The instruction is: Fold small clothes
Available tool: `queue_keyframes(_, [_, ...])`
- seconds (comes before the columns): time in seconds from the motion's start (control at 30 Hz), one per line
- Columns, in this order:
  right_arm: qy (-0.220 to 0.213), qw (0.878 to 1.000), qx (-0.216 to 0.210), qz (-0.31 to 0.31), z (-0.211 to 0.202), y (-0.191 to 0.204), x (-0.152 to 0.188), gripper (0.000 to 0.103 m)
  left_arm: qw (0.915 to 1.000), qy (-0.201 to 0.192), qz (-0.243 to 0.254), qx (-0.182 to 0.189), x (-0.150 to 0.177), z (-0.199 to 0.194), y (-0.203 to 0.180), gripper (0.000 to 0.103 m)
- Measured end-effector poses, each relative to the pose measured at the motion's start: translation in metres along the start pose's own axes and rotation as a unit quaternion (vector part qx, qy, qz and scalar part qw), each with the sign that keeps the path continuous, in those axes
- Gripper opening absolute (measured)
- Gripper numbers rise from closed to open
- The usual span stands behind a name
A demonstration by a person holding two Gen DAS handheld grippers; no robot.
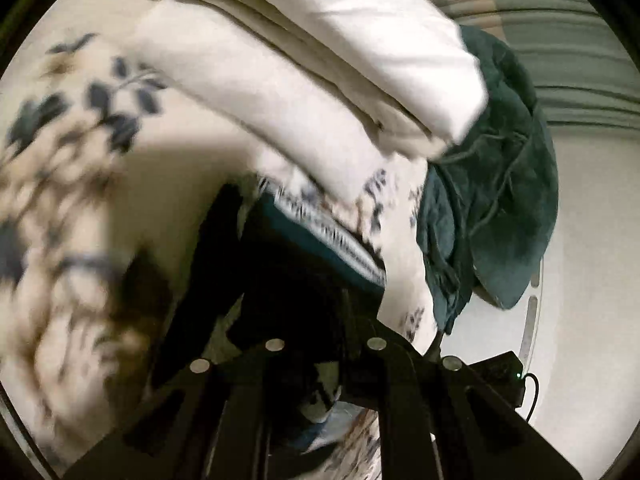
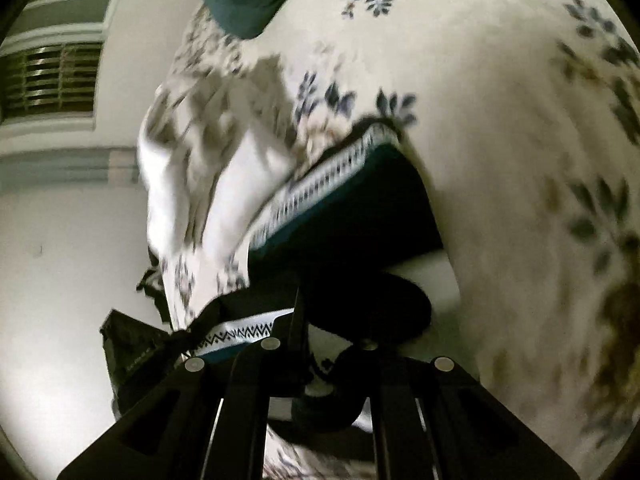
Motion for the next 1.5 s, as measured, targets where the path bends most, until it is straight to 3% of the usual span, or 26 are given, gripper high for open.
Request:
queue_keyframes(0.07, [0.004, 1.000, -0.010, 0.020, 0.012, 0.002, -0.029, 0.010, 0.9996, 0.012, -0.021, 0.015, -0.019, 0.011, 0.005, 0.010])
queue_keyframes(0.13, [-0.003, 0.999, -0.026, 0.036, 0.020, 0.003, -0.052, 0.012, 0.9979, 0.024, -0.042, 0.043, -0.035, 0.019, 0.007, 0.020])
queue_keyframes(0.17, [-0.006, 0.998, -0.038, 0.042, 0.021, 0.003, -0.063, 0.016, 0.9969, 0.021, -0.043, 0.063, -0.040, 0.019, 0.006, 0.038])
queue_keyframes(0.2, [-0.006, 0.998, -0.052, 0.046, 0.023, 0.004, -0.071, 0.024, 0.9953, 0.015, -0.042, 0.086, -0.045, 0.017, 0.003, 0.063])
queue_keyframes(0.23, [-0.008, 0.997, -0.064, 0.048, 0.023, 0.005, -0.077, 0.030, 0.9937, 0.011, -0.043, 0.103, -0.047, 0.016, 0.002, 0.071])
queue_keyframes(0.27, [-0.023, 0.997, -0.067, 0.043, 0.019, 0.007, -0.082, 0.046, 0.9926, 0.009, -0.043, 0.113, -0.049, 0.016, 0.001, 0.073])
queue_keyframes(0.3, [-0.035, 0.997, -0.066, 0.036, 0.014, 0.008, -0.085, 0.059, 0.9925, 0.013, -0.042, 0.114, -0.050, 0.018, 0.000, 0.073])
queue_keyframes(0.37, [-0.043, 0.995, -0.084, 0.031, 0.004, 0.007, -0.083, 0.066, 0.9943, 0.019, -0.029, 0.101, -0.050, 0.022, 0.001, 0.073])
queue_keyframes(0.5, [-0.043, 0.996, -0.083, 0.016, -0.007, 0.005, -0.078, 0.066, 0.9953, 0.016, -0.007, 0.096, -0.045, 0.016, -0.008, 0.073])
queue_keyframes(0.6, [-0.017, 0.999, -0.031, -0.008, -0.002, -0.001, -0.057, 0.066, 0.9964, 0.000, 0.002, 0.085, -0.047, 0.005, -0.017, 0.073])
queue_keyframes(0.73, [-0.001, 0.998, 0.046, -0.046, 0.008, -0.009, -0.034, 0.066, 0.9978, -0.039, 0.041, 0.034, -0.058, -0.006, -0.030, 0.073])
queue_keyframes(0.8, [0.006, 0.996, 0.073, -0.055, 0.018, -0.015, -0.029, 0.066, 0.9973, -0.048, 0.056, -0.004, -0.067, -0.009, -0.034, 0.073])
queue_keyframes(0.93, [0.013, 0.993, 0.095, -0.067, 0.030, -0.018, -0.033, 0.066, 0.9934, -0.066, 0.088, -0.034, -0.064, -0.015, -0.040, 0.073])
queue_keyframes(1.0, [0.018, 0.988, 0.121, -0.096, 0.040, -0.008, -0.042, 0.066, 0.9916, -0.054, 0.102, -0.059, -0.066, -0.005, -0.036, 0.073])
queue_keyframes(1.1, [0.042, 0.963, 0.207, -0.165, 0.072, 0.014, -0.067, 0.066, 0.9817, -0.043, 0.133, -0.129, -0.062, 0.011, -0.032, 0.073])
queue_keyframes(1.2, [0.014, 0.950, 0.262, -0.171, 0.082, 0.020, -0.096, 0.065, 0.9750, -0.053, 0.131, -0.172, -0.053, 0.009, -0.020, 0.073])
queue_keyframes(1.27, [-0.028, 0.956, 0.260, -0.137, 0.068, 0.018, -0.117, 0.065, 0.9762, -0.053, 0.118, -0.174, -0.045, 0.001, -0.010, 0.073])
queue_keyframes(1.33, [-0.041, 0.968, 0.224, -0.104, 0.051, 0.011, -0.122, 0.065, 0.9782, -0.059, 0.106, -0.169, -0.032, -0.012, -0.002, 0.073])
queue_keyframes(1.4, [-0.018, 0.982, 0.170, -0.085, 0.037, -0.001, -0.116, 0.065, 0.9808, -0.067, 0.097, -0.156, -0.009, -0.029, 0.007, 0.073])
queue_keyframes(1.5, [0.038, 0.989, 0.120, -0.083, 0.022, -0.019, -0.096, 0.068, 0.9892, -0.069, 0.070, -0.109, 0.037, -0.052, 0.023, 0.073])
Point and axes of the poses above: each gripper's, at about its wrist camera, not at the fingertips, and z roughly the way its jaws point, y to its left, x to its underside, the point moved 5 cm from there along z, roughly the way its jaws point, and after that the axes turned 7 degrees about y, right-handed, at the moved point
